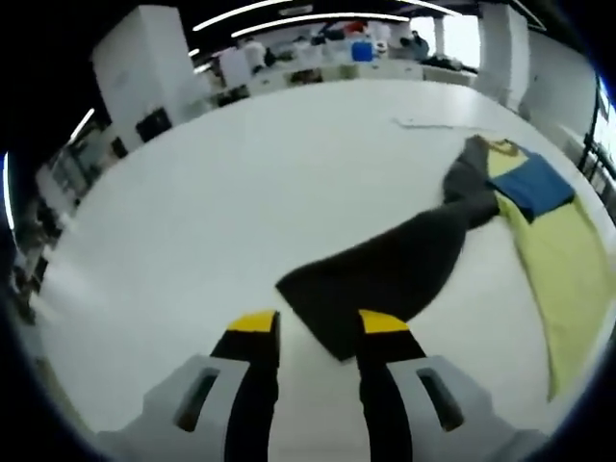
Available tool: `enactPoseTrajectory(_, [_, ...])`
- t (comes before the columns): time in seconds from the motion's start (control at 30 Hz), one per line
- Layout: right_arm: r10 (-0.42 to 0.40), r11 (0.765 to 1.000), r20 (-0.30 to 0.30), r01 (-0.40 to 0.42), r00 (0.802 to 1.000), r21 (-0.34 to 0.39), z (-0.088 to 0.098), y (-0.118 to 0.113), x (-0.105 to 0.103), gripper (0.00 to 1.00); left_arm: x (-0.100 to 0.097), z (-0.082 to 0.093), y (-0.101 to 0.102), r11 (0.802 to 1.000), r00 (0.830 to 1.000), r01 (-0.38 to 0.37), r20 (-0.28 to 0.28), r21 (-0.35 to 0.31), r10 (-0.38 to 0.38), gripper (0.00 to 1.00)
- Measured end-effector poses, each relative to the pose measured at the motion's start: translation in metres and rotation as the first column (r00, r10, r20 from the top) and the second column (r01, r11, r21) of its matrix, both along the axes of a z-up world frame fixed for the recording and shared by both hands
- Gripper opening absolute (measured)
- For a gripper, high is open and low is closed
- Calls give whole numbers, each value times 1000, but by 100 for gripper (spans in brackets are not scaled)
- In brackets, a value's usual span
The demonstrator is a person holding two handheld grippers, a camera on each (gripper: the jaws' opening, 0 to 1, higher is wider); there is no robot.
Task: Fold the garment on the visible template until the final outline fits inside the template.
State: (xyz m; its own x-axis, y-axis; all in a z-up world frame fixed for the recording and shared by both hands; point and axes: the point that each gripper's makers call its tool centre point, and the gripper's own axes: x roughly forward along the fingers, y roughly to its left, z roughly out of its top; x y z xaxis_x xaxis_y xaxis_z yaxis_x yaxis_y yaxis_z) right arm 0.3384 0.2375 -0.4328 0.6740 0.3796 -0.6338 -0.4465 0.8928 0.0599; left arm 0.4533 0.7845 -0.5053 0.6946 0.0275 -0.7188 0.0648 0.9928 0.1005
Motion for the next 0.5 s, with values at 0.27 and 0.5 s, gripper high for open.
enactPoseTrajectory(0.27, [-18, 1000, -2, 18, 1000, 4, -3, -7, 0, 99, -14, -14, -5, 993, 994, -103, -48, -54, 100, 19])
enactPoseTrajectory(0.5, [-35, 999, -4, 35, 999, 3, -6, -14, 0, 99, -19, -23, -12, 972, 981, -186, -84, -143, 175, 14])
